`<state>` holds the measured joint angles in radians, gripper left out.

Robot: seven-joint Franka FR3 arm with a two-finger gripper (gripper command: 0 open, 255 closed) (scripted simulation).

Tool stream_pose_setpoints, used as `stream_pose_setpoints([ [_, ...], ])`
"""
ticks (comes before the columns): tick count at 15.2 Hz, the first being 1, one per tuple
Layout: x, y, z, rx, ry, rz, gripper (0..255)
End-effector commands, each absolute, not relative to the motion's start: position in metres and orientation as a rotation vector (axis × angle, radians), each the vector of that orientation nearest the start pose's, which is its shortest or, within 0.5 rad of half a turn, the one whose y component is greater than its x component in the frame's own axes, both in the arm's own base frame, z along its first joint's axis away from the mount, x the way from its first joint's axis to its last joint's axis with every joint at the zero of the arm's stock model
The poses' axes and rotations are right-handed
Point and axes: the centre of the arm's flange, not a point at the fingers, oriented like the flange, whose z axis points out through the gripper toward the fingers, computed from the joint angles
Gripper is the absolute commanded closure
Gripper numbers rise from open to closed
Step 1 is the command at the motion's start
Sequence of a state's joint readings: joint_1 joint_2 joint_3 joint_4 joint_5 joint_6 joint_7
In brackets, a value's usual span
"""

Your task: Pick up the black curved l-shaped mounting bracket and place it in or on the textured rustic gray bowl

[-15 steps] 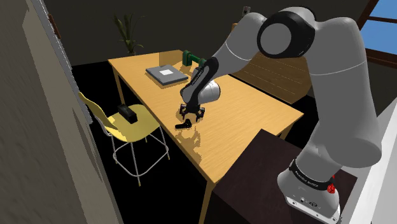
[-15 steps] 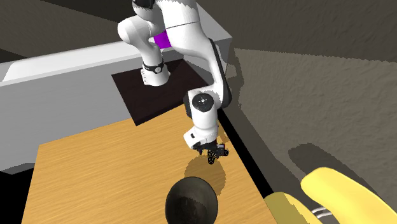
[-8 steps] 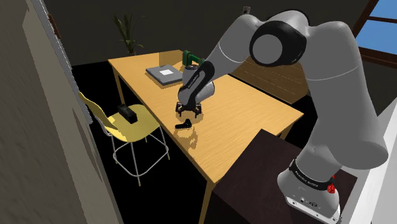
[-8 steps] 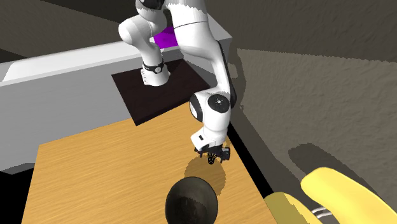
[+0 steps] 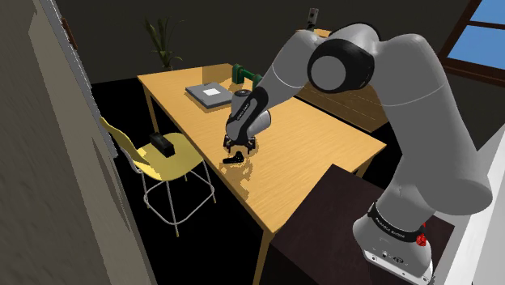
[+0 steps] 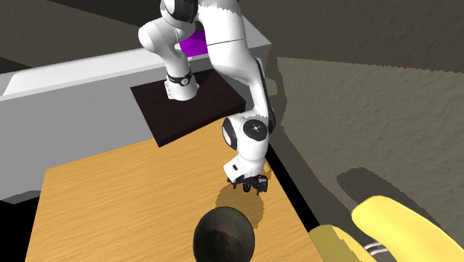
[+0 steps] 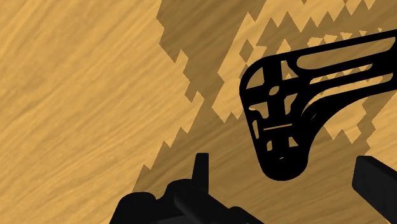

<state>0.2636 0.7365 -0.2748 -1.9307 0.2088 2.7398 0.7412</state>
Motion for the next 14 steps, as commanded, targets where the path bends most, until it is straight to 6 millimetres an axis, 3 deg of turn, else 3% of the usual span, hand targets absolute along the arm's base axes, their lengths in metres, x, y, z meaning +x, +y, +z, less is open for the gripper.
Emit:
stream_pose_setpoints([
  [1, 0.623, -0.011, 0.1232, -2.886, 1.329, -0.216, 0],
  [5, 0.623, -0.011, 0.1232, -2.886, 1.329, -0.216, 0],
  [6, 0.623, -0.011, 0.1232, -2.886, 1.329, -0.216, 255],
  [14, 0.6217, -0.011, 0.122, -2.886, 1.329, -0.216, 255],
])
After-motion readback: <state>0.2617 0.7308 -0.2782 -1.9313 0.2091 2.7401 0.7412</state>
